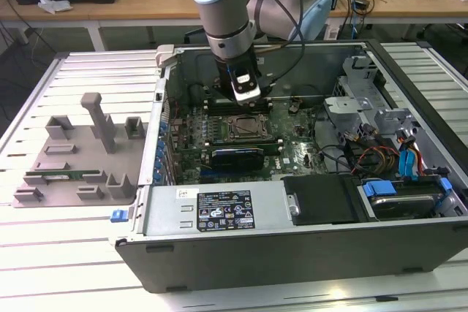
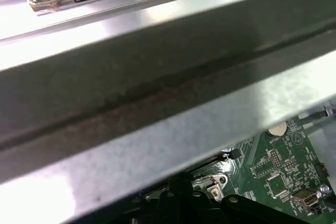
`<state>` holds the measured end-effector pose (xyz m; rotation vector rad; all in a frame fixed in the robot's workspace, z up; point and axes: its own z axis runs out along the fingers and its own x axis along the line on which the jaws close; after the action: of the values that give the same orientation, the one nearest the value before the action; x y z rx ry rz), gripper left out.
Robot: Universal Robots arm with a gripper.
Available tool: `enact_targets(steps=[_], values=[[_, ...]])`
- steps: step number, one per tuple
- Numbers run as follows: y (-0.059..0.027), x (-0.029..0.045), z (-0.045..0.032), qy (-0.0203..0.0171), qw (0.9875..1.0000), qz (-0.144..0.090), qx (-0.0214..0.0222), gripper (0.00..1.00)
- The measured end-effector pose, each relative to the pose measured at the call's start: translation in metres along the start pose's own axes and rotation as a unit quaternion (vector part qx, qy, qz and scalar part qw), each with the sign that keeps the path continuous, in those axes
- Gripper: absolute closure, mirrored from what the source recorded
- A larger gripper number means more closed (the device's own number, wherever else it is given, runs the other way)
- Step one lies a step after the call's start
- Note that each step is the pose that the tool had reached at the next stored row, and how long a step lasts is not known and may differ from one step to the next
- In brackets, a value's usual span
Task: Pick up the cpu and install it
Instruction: 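Install the first cpu locking lever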
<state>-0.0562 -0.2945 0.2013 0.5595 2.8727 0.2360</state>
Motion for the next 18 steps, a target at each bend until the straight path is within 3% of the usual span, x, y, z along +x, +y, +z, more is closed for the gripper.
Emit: enact_targets(steps=[5,8,13,16,18], values=[[-0.0007,0.0006,0.0035,-0.0128,0.9999,0.007,-0.0031,0.89],[-0.0008,0.0007,0.0043,-0.0168,0.9998,0.011,-0.0037,0.89],[-0.0006,-0.0002,0.0053,-0.0173,0.9997,0.014,-0.0037,0.89],[-0.0007,-0.0001,0.0056,-0.0146,0.9997,0.016,-0.0101,0.89],[-0.0007,-0.0001,0.0057,-0.0142,0.9997,0.016,-0.0110,0.89]])
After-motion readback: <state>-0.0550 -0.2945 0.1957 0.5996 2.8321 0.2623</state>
